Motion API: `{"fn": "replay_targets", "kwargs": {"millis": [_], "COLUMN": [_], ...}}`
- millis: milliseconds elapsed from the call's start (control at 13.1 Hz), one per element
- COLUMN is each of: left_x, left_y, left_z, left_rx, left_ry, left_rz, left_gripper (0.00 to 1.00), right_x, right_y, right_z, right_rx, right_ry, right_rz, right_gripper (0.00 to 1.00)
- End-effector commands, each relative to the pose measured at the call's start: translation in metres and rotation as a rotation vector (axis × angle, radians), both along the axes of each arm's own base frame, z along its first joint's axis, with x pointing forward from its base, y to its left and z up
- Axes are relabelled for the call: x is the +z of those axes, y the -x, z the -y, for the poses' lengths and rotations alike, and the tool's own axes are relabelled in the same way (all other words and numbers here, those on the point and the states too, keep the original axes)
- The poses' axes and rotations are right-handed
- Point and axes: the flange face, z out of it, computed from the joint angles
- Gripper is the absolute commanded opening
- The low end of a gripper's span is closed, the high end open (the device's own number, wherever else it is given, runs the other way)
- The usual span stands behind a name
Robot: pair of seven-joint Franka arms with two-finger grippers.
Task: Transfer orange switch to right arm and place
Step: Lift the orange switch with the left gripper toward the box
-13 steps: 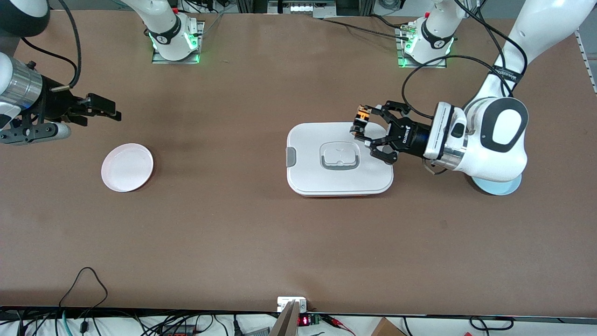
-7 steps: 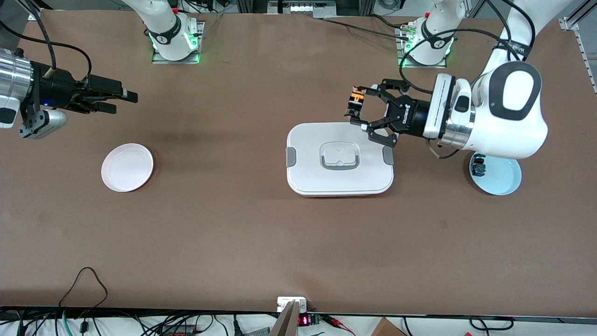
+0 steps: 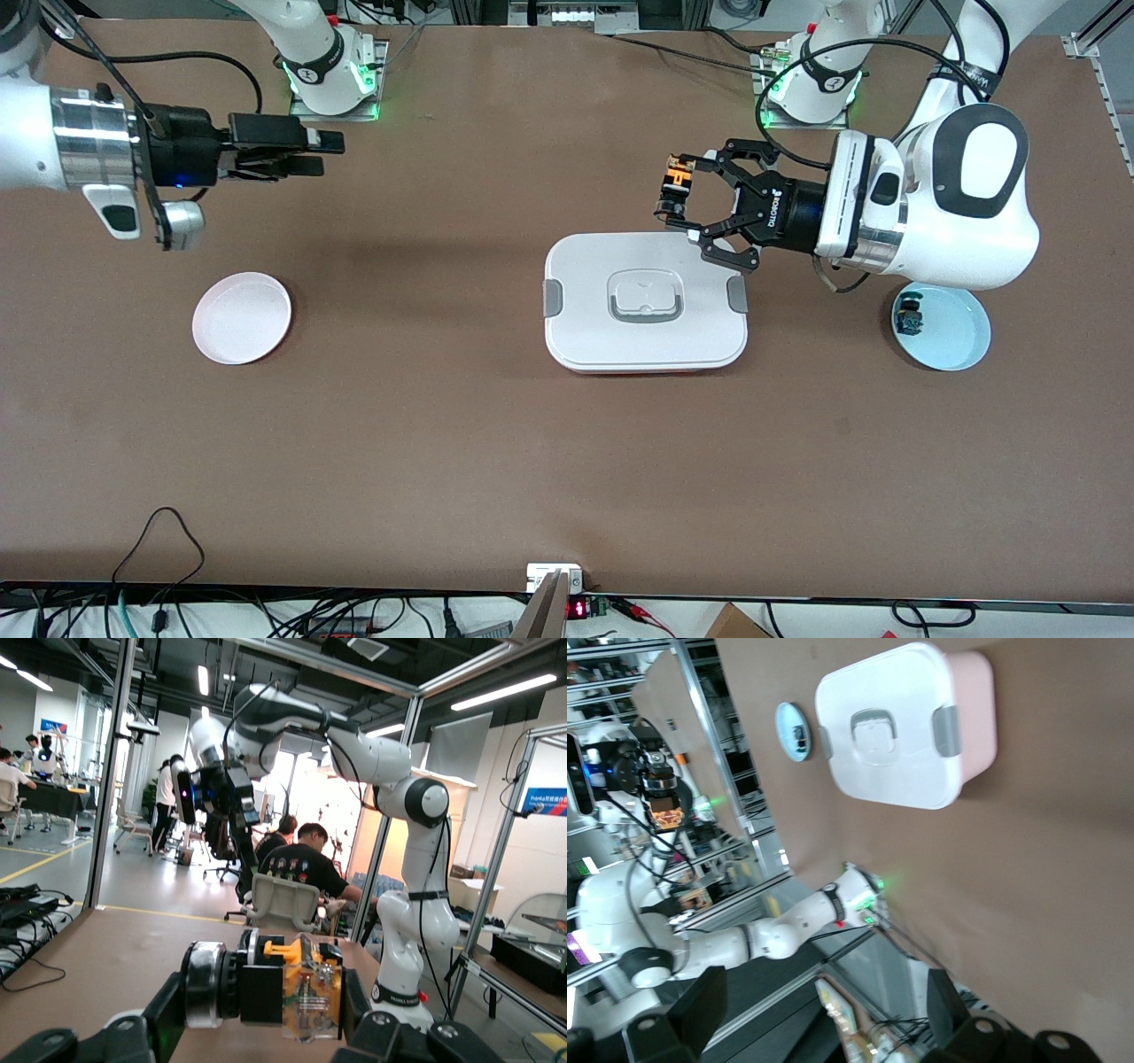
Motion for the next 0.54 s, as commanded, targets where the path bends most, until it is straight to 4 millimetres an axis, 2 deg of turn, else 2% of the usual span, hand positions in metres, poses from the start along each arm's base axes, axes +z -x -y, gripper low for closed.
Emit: {"fn": "replay_targets", "kwargs": {"millis": [0,306,459], "left_x": [0.008,0.008,0.007], "left_y": [0.003,0.003,0.003], "left_z": [-0.006,-0.011,-0.011], "left_rx": [0.014,0.006,0.003], "left_ry": [0.061,0.068,0.070], "left_rz": [0.032,0.033,0.031], "left_gripper": [0.00,0.00,0.00], "right_x": [-0.007,-0.026,-0.043], "right_y": [-0.005,-0.010,-0.018], "right_z": [-0.007,-0.049,-0.060], "right_rx": [-0.011,0.014,0.002], "right_ry": [-0.054,-0.141,-0.217], "right_rz": [-0.051,-0.102,-0.139], "right_gripper": [1.00,1.00,1.00]}}
